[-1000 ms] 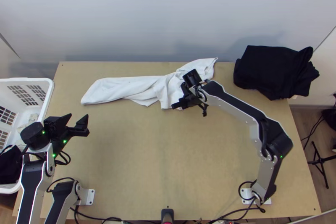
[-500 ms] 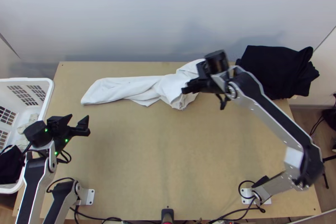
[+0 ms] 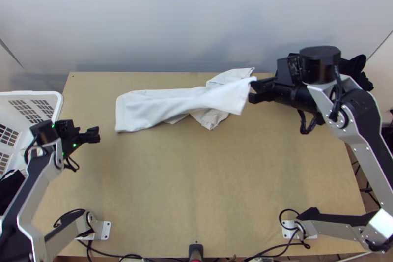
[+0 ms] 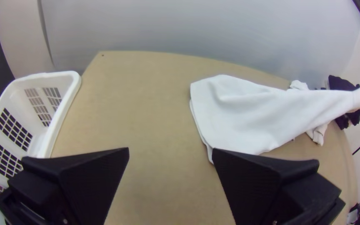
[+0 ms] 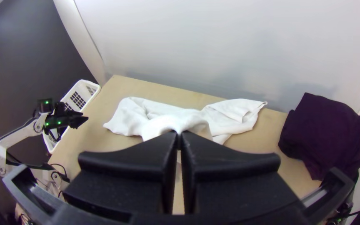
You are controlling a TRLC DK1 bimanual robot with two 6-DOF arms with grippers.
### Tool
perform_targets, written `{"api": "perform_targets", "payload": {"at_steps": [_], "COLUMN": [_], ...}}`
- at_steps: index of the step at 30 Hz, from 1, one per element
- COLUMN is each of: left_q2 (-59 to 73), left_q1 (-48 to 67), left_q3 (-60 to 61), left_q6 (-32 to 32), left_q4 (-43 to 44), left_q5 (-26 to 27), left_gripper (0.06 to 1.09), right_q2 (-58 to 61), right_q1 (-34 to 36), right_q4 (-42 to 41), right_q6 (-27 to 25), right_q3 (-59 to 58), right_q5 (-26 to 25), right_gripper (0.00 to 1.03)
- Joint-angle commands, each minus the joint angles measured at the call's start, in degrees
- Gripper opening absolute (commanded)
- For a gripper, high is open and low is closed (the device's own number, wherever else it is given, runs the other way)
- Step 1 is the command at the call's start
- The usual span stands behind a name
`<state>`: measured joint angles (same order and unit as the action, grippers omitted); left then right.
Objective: Fold the t-shirt
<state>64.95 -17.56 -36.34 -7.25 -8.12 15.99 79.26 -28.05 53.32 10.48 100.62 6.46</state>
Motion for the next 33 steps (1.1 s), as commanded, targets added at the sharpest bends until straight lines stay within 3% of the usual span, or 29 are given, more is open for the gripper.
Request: {"api": "perform_targets", "payload": {"at_steps": [1,6,14,25,33], "left_q2": [12.5,17.3,21.9,24.3,26.5], "left_q1": [1.1,5.4,12.0,11.8,14.8], "left_q3": [-9.0,-14.9,-17.0,-17.1,-17.7], "left_q6": [1.6,7.1,8.8,13.7,16.6], "left_q4": [-8.1,-20.6,-25.4,-16.7,-16.7], "left_q5": [5.1,13.5,13.5,13.5,13.7], "left_gripper": [1.03,1.03,1.03,1.03,1.02], "right_q2": [-4.3,-4.6,-4.6,-4.5,-4.1], "right_q1": [1.3,1.3,2.2,2.6,2.8], "right_q4": [0.8,0.6,0.2,-0.4,-0.4], "right_q6": [0.0,0.3,-0.1,0.6,0.2], "right_q3": [-4.1,-4.8,-4.9,-4.6,-5.7], "right_q5": [0.4,0.4,0.4,0.5,0.4], "right_gripper": [0.04,0.04,0.04,0.04,0.04]}}
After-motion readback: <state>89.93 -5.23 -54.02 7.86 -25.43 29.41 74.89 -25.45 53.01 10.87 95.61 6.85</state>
